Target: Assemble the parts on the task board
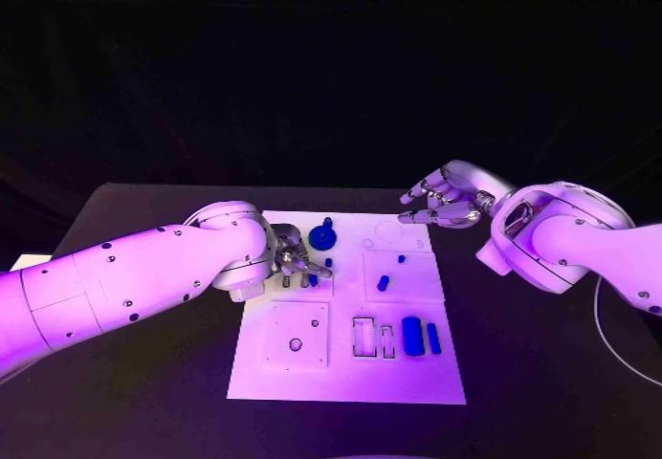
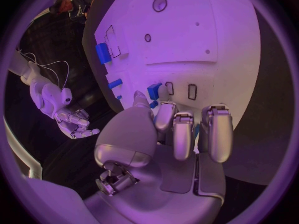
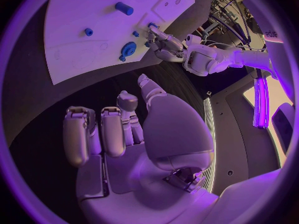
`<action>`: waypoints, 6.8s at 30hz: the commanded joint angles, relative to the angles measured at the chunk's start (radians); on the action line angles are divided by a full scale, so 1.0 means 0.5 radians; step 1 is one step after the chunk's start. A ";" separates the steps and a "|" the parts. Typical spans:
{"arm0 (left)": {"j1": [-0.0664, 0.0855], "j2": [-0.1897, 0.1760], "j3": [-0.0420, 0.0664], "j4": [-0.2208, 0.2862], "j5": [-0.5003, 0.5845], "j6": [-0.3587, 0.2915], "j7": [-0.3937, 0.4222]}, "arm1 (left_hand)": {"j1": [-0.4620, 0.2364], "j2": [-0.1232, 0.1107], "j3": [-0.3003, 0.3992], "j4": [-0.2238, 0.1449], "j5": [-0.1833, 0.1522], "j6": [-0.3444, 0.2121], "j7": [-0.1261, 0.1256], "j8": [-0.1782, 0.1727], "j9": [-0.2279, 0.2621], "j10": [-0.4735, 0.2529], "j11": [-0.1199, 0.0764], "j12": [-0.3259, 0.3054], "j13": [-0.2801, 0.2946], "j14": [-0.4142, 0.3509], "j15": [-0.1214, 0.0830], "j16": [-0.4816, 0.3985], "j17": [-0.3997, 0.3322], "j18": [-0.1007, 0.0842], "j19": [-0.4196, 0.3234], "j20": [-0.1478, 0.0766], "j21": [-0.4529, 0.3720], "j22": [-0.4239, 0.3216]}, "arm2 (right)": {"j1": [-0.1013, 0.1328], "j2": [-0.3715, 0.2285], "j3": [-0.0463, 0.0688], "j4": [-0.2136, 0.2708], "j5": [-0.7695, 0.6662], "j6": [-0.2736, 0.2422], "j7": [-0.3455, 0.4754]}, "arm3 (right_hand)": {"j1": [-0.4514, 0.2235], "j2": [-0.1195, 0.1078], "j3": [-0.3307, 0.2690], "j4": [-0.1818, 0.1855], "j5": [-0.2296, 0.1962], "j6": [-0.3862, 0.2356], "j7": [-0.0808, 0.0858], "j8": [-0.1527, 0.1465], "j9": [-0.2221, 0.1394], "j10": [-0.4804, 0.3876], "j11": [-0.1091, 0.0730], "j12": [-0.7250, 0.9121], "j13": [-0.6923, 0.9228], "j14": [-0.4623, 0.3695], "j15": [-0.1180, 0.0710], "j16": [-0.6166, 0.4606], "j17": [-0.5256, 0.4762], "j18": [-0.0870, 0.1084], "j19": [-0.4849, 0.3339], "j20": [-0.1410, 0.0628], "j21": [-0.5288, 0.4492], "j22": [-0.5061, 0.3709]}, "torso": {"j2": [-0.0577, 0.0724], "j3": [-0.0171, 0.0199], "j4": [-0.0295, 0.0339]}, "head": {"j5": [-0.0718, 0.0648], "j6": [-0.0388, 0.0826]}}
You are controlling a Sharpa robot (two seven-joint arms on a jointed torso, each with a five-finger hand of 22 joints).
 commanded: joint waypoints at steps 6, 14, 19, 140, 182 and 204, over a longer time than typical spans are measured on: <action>0.003 0.004 0.000 0.003 -0.012 0.031 -0.011 | 0.156 0.087 0.121 -0.078 -0.008 -0.029 -0.007 0.003 0.030 -0.014 -0.008 -0.018 -0.011 0.211 -0.012 0.006 0.527 -0.015 0.065 -0.013 -0.011 0.248 | 0.000 0.007 0.000 -0.004 -0.020 0.050 -0.011 | 0.026 0.002 -0.001 -0.013 0.013 0.011 -0.004 0.007 0.002 -0.004 -0.009 -0.007 -0.003 0.090 -0.001 -0.011 -0.003 0.000 -0.015 -0.002 -0.010 0.047 | 0.000 -0.0013 0.000 | -0.002 -0.004; 0.003 0.000 0.000 0.005 -0.012 0.009 -0.002 | 0.497 0.150 0.501 -0.275 0.001 -0.112 -0.015 -0.082 0.026 -0.063 -0.022 -0.076 -0.046 0.211 -0.029 0.006 0.527 -0.014 0.060 -0.035 -0.016 0.245 | 0.000 0.013 0.000 -0.010 -0.020 0.069 -0.015 | 0.030 0.003 -0.001 -0.015 0.013 0.012 -0.004 0.008 0.002 -0.005 -0.009 -0.010 -0.005 0.090 -0.001 -0.012 -0.004 0.000 -0.015 -0.002 -0.011 0.047 | 0.000 -0.0014 0.000 | -0.002 -0.009; 0.003 -0.009 0.000 0.008 0.002 -0.006 0.012 | 0.381 -0.078 0.999 -0.197 -0.003 -0.095 0.000 -0.115 0.062 -0.066 -0.011 -0.104 -0.067 0.211 -0.010 0.006 0.527 -0.013 0.056 -0.018 -0.021 0.243 | -0.001 0.016 -0.001 -0.014 -0.020 0.085 -0.021 | 0.030 0.003 -0.001 -0.015 0.013 0.012 -0.004 0.008 0.002 -0.005 -0.009 -0.010 -0.005 0.090 -0.001 -0.012 -0.004 0.000 -0.015 -0.002 -0.011 0.047 | -0.001 -0.0008 0.000 | -0.004 -0.013; 0.000 0.007 -0.024 -0.007 -0.187 0.296 -0.145 | -0.383 -0.483 1.726 -0.192 -0.011 0.084 -0.051 -0.034 0.242 0.064 -0.048 -0.036 0.000 0.211 -0.046 0.006 0.527 -0.022 0.089 -0.047 -0.006 0.293 | -0.006 0.038 -0.004 -0.003 -0.028 0.144 -0.022 | 0.022 0.007 -0.018 -0.005 0.011 0.014 -0.003 0.008 0.001 -0.010 -0.008 -0.024 -0.020 0.086 -0.001 -0.026 -0.024 0.004 -0.026 -0.003 -0.018 0.030 | 0.000 0.0012 -0.001 | 0.007 -0.079; 0.003 -0.052 0.009 -0.007 -0.209 0.237 -0.133 | -0.727 -0.516 1.088 0.070 -0.013 0.154 -0.069 -0.046 0.238 0.101 -0.064 -0.026 0.022 0.211 -0.061 0.006 0.527 -0.027 0.100 -0.063 0.001 0.315 | -0.006 0.034 -0.004 -0.007 -0.025 0.149 -0.021 | 0.013 0.005 -0.031 0.004 0.012 0.014 -0.004 0.008 0.001 -0.015 -0.008 -0.035 -0.030 0.084 -0.001 -0.033 -0.033 0.006 -0.031 -0.003 -0.023 0.021 | 0.000 -0.0019 0.001 | -0.001 -0.076; 0.273 -0.092 0.140 -0.168 -0.092 0.483 -0.139 | -0.352 -0.410 0.738 0.045 -0.009 -0.103 0.063 -0.234 0.132 -0.378 0.054 -0.539 -0.554 0.211 0.035 0.006 0.527 0.058 -0.090 0.020 -0.275 -0.045 | -0.007 0.042 -0.007 -0.033 -0.016 0.154 -0.025 | 0.012 0.005 -0.032 0.004 0.012 0.013 -0.004 0.008 0.000 -0.015 -0.008 -0.035 -0.031 0.083 -0.001 -0.033 -0.033 0.006 -0.032 -0.003 -0.023 0.021 | -0.003 0.0010 0.008 | 0.007 -0.055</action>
